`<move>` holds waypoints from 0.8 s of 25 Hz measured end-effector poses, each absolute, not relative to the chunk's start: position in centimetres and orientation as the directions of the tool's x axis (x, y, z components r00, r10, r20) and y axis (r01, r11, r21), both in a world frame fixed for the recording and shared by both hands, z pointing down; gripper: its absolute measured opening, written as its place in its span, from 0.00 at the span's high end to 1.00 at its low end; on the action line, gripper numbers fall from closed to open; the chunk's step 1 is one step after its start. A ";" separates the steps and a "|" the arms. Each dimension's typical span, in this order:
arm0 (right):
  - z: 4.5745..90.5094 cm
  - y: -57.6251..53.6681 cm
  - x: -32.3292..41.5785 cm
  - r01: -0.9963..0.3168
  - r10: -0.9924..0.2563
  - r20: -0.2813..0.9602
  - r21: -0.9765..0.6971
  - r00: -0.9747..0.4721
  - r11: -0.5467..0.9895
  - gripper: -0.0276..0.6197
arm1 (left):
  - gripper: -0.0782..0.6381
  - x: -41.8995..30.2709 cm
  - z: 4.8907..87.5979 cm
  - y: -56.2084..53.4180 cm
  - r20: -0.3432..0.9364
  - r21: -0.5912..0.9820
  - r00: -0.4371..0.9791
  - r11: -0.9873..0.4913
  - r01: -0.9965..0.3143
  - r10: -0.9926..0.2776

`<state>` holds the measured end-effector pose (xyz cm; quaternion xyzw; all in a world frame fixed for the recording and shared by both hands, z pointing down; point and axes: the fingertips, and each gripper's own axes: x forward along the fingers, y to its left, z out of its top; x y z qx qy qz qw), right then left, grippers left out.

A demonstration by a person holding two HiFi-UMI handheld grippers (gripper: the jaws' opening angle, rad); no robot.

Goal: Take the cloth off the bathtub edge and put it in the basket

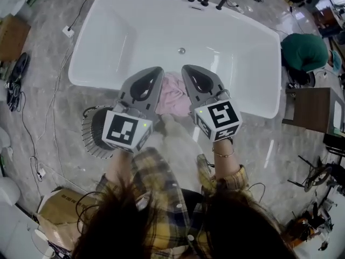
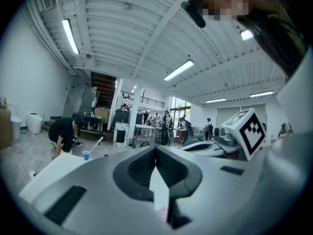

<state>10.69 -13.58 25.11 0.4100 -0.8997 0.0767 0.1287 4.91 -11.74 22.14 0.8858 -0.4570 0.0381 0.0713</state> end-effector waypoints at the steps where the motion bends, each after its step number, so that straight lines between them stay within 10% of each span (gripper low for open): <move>1: 25.9 -13.9 11.1 -0.765 -0.723 0.302 -0.037 -0.621 0.643 0.93 | 0.87 4.9 23.0 -12.2 0.135 0.102 0.578 -0.569 -0.816 -0.805; 20: 47.4 -15.7 15.8 -0.853 -0.696 0.516 -0.152 -0.499 0.499 0.93 | 0.87 8.8 45.2 -15.4 0.440 0.187 0.629 -0.619 -0.762 -0.641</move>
